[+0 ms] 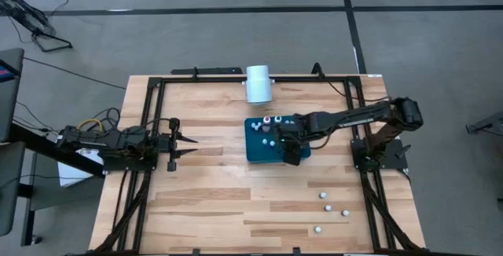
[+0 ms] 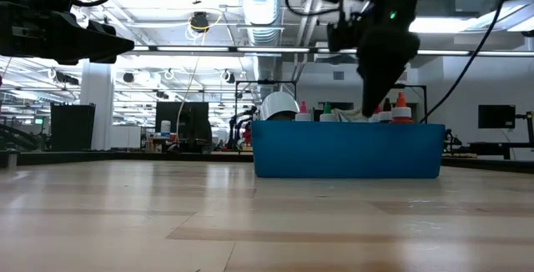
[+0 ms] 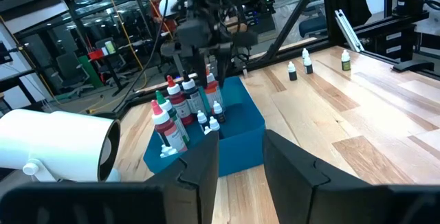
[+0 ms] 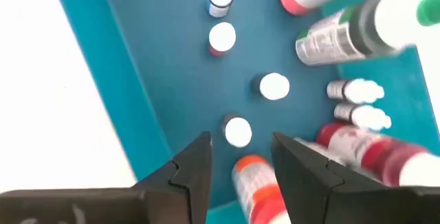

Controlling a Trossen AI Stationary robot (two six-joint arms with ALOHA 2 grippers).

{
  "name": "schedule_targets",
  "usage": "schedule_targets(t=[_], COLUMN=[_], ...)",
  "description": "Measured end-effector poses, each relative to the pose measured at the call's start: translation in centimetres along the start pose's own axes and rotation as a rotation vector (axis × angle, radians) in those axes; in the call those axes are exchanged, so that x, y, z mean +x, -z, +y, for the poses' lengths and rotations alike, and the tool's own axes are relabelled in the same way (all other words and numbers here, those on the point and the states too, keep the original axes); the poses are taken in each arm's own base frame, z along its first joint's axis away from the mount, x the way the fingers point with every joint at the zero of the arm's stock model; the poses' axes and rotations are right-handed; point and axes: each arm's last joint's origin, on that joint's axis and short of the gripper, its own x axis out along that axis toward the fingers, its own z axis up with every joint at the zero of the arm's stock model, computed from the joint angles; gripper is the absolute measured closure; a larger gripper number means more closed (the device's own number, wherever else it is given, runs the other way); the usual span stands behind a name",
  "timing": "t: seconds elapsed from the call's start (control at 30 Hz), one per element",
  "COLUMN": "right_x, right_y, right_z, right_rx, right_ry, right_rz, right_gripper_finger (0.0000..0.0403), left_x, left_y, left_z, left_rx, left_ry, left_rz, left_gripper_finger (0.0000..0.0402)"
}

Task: Pick & Place food coloring
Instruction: Put the top small black food coloring bottle into the blue bin

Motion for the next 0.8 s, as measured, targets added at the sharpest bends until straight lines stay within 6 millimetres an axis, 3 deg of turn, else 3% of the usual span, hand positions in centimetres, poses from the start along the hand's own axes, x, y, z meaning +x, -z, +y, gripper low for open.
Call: schedule_targets(t=[0.37, 0.8], right_x=[-3.4, -5.0], right_y=[3.0, 7.4], right_z=[3.5, 9.3], right_rx=[0.142, 0.41], right_ry=[-0.018, -0.036], right_rz=[0.047, 0.191], right_gripper_finger=[0.0239, 0.019], left_x=[0.0, 0.0], left_y=[0.0, 0.0], left_z=[0.0, 0.0], left_rx=[0.0, 0.0], left_ry=[0.0, 0.0], left_rz=[0.0, 0.0], left_gripper_finger=[0.0297, 0.0297])
